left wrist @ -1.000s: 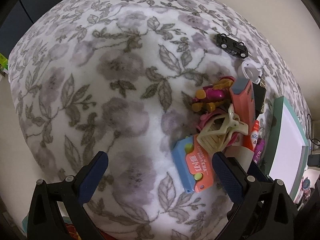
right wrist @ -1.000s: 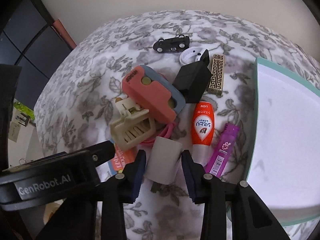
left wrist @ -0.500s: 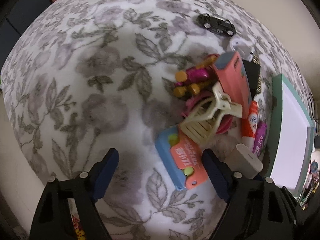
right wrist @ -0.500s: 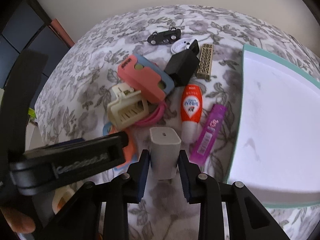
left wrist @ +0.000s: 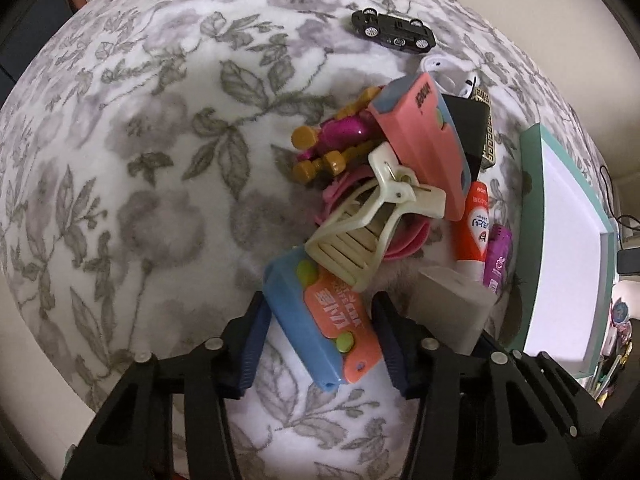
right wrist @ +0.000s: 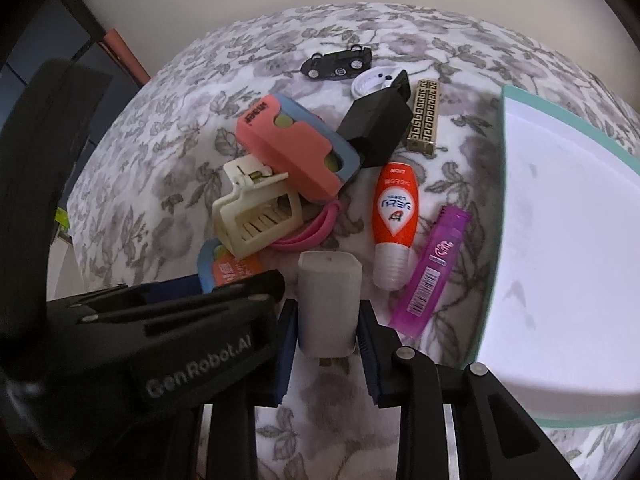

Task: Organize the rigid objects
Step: 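Grasp the white charger plug with the right tool while the left tool grasps the blue-orange toy, then carry the white plug and blue-orange toy over the tray with both tools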

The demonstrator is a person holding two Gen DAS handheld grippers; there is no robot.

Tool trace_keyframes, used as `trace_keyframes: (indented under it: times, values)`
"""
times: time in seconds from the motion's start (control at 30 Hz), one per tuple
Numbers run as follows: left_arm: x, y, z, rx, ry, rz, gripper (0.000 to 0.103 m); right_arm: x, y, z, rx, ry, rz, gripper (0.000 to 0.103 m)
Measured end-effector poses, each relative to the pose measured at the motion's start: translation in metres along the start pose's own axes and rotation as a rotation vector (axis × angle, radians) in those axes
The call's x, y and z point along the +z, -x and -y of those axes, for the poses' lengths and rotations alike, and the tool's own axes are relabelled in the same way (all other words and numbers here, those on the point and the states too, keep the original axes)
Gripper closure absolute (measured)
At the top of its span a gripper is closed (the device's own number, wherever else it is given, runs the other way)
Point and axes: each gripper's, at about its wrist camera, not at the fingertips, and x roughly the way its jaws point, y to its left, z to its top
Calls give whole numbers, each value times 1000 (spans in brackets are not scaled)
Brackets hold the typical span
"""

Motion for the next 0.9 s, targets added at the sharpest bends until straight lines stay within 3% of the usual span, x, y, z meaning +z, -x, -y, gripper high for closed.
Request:
trace_keyframes:
  times: [0.27, 0.9]
  values:
    - [11, -20, 25, 15, -9, 5, 53, 1, -11, 2, -14, -8, -4, 71]
    - [35, -42, -15, -74, 63, 1, 61, -1, 3, 14, 6, -63, 21, 74]
